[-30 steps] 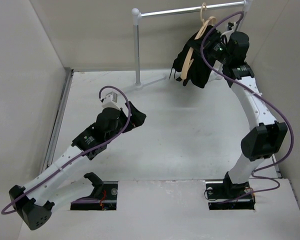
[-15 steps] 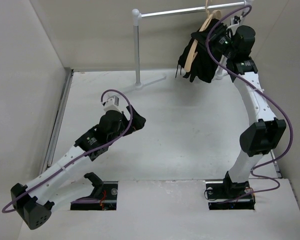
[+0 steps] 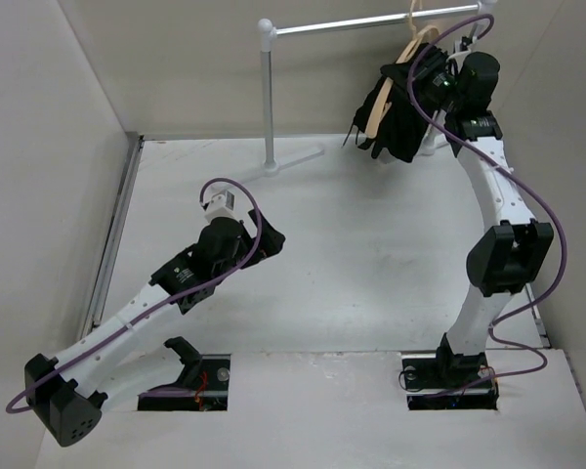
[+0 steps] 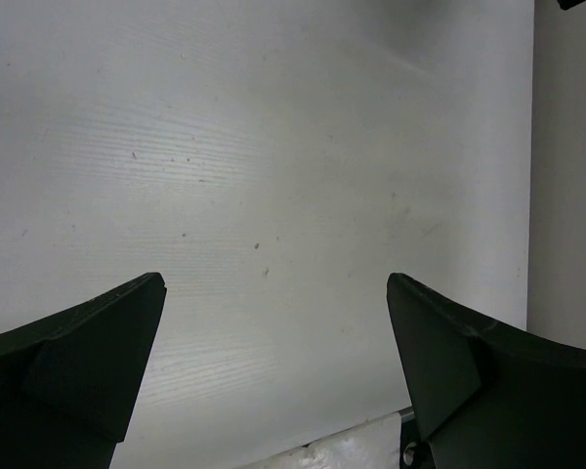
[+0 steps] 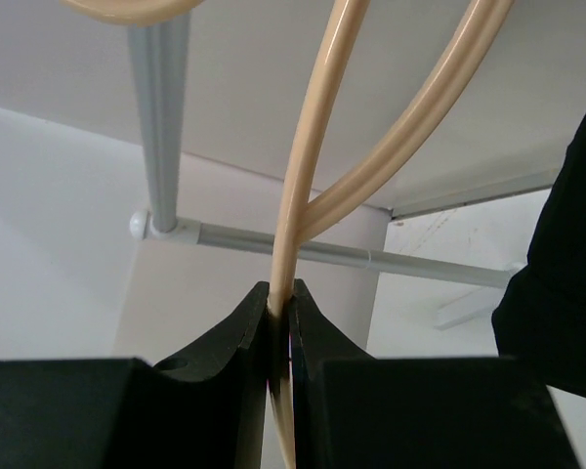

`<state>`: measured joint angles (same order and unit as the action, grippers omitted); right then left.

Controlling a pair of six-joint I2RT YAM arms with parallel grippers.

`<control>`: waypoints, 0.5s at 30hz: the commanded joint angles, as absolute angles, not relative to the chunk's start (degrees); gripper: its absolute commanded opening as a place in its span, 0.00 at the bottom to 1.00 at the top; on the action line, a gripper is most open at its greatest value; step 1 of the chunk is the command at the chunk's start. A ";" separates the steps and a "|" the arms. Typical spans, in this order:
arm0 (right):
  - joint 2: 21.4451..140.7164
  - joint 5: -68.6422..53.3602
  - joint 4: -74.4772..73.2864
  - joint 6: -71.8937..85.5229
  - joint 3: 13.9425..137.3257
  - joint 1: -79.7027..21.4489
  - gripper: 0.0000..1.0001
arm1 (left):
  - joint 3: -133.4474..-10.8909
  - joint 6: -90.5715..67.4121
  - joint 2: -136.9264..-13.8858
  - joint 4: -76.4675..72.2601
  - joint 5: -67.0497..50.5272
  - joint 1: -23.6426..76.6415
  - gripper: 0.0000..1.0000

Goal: Place the trousers on the hanger
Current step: Place the hanger at the clothesline.

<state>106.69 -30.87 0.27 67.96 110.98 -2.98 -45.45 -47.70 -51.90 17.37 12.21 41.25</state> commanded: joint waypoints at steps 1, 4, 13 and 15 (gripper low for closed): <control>106.35 -31.55 8.00 66.89 114.00 -1.98 0.04 | -44.74 -48.34 -50.54 15.82 12.92 41.44 1.00; 105.74 -31.11 7.82 66.27 111.54 -1.80 0.07 | -44.30 -48.95 -50.36 16.08 12.92 41.09 1.00; 104.50 -30.59 6.60 65.48 110.30 -1.01 0.56 | -44.73 -49.57 -51.33 17.05 12.92 40.12 1.00; 103.72 -30.59 5.72 64.78 110.30 -0.83 0.67 | -45.09 -49.66 -51.77 17.40 12.92 39.68 1.00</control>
